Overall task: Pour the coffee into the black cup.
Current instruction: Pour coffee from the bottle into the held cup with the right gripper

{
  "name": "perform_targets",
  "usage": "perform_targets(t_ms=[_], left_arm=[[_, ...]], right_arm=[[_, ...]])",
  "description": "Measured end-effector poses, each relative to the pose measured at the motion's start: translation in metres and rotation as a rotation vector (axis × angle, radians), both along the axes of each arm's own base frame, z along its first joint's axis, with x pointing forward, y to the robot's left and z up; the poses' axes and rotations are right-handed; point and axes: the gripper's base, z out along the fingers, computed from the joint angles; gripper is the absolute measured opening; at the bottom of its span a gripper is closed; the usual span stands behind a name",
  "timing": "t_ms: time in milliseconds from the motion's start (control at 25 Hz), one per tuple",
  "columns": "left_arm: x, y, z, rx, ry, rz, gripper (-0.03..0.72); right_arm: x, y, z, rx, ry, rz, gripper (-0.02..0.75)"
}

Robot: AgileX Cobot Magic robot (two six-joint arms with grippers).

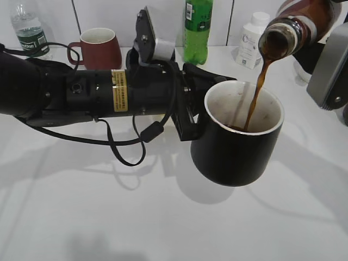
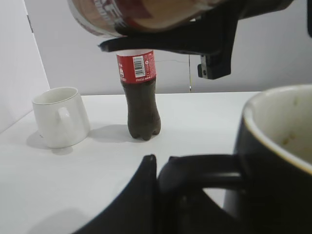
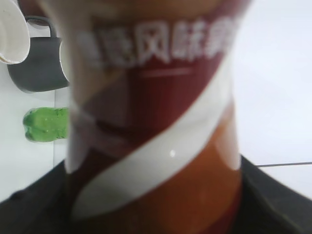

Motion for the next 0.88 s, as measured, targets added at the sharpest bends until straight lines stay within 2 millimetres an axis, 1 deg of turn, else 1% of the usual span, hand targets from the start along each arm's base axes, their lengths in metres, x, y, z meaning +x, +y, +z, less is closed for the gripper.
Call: perform_targets(t_ms=[880], left_arm=[[-0.0010, -0.0003, 0.0012, -0.013, -0.002, -0.012, 0.034]], right_arm=[[0.0000, 0.0000, 0.0000, -0.024, -0.021, 0.000, 0.526]])
